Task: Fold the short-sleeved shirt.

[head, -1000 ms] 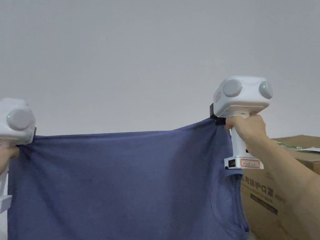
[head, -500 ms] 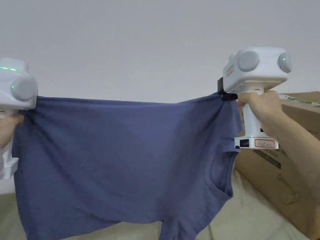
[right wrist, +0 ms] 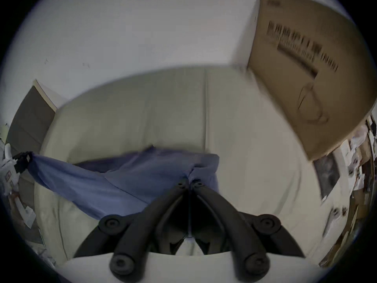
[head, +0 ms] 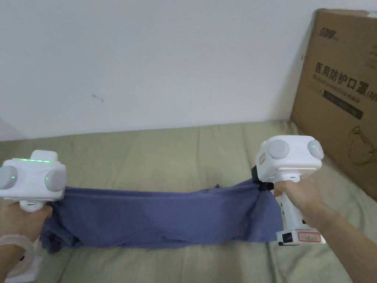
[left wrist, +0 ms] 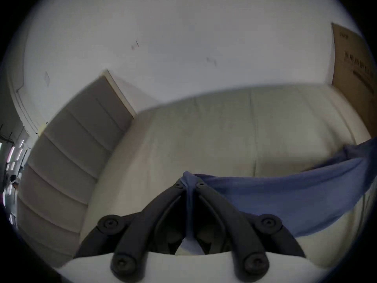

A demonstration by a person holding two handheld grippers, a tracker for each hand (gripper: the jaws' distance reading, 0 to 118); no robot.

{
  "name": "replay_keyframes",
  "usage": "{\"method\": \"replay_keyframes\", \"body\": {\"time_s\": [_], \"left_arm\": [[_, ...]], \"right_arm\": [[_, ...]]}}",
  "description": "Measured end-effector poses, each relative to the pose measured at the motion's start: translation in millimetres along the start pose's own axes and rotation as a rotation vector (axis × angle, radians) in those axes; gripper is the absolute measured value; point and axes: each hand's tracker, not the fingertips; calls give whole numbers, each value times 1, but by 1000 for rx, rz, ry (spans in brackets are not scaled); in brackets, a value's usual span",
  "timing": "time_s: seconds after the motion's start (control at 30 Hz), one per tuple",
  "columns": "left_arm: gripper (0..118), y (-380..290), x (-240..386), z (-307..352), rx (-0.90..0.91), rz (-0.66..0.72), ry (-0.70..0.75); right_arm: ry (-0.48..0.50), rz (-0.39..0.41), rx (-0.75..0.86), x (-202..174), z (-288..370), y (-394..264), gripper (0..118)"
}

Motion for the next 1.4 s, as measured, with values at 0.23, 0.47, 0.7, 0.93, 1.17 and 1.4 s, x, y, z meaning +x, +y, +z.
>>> {"method": "replay_keyframes", "body": {"time_s": [0.23,0.47,0.7,0.93,1.17,1.4], "left_arm": [[2,-53,-20,14,-36,58,-49],[2,-126,-54,88,10,61,-92],[2,-255,-97,192,-22,22,-110],[2,-377,-116,270,-72,-21,-129],[2,-442,-132,312,-68,-4,-156],[7,-456,-127,320,-62,15,-151]], "right_arm": [[12,0,-4,17,4,-32,0],[58,29,70,25,86,-113,0],[135,-58,70,50,163,-277,0],[144,-85,2,68,210,-426,0],[142,-96,-15,89,234,-489,0],[132,-85,6,86,242,-498,0]]}}
